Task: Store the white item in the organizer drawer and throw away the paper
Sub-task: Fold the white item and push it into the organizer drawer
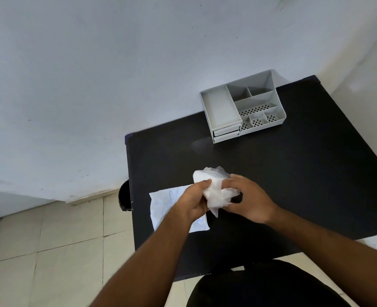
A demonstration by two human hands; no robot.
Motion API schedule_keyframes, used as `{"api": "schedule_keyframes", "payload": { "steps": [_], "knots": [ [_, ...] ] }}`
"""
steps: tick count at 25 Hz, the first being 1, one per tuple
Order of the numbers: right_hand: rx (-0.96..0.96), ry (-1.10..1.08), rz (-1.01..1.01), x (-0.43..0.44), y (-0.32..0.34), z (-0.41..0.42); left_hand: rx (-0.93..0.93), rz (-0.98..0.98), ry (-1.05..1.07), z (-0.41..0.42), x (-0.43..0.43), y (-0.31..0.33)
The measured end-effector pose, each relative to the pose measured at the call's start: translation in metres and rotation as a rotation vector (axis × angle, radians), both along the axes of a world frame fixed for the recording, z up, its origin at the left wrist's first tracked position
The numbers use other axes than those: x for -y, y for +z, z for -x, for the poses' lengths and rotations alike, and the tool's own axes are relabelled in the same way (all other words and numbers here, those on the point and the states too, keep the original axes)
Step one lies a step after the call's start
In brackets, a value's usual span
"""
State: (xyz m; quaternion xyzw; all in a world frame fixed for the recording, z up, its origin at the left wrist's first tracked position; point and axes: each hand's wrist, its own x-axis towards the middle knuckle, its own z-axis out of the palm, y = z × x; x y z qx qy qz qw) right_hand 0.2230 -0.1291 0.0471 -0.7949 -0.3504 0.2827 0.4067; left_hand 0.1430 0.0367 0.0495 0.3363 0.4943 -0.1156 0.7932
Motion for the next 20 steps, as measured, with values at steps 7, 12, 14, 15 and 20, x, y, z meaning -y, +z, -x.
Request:
{"api": "schedule_keyframes", "payload": {
  "steps": [7,12,14,15,20],
  "knots": [
    [0.060,0.003,0.011,-0.002,-0.016,0.012,0.004,0.012,0.050,0.004,-0.003,-0.010],
    [0.241,0.158,0.067,-0.003,-0.027,0.015,0.008,-0.037,0.087,0.001,-0.001,-0.017],
    [0.267,0.135,0.040,-0.001,-0.032,0.017,0.010,-0.038,0.117,0.001,-0.001,-0.018],
    [0.263,0.097,0.018,-0.001,-0.034,0.017,0.014,-0.044,0.120,0.001,0.000,-0.019],
    [0.134,-0.084,0.018,-0.003,-0.027,0.009,0.029,-0.065,0.081,0.004,0.001,-0.019]
  ]
}}
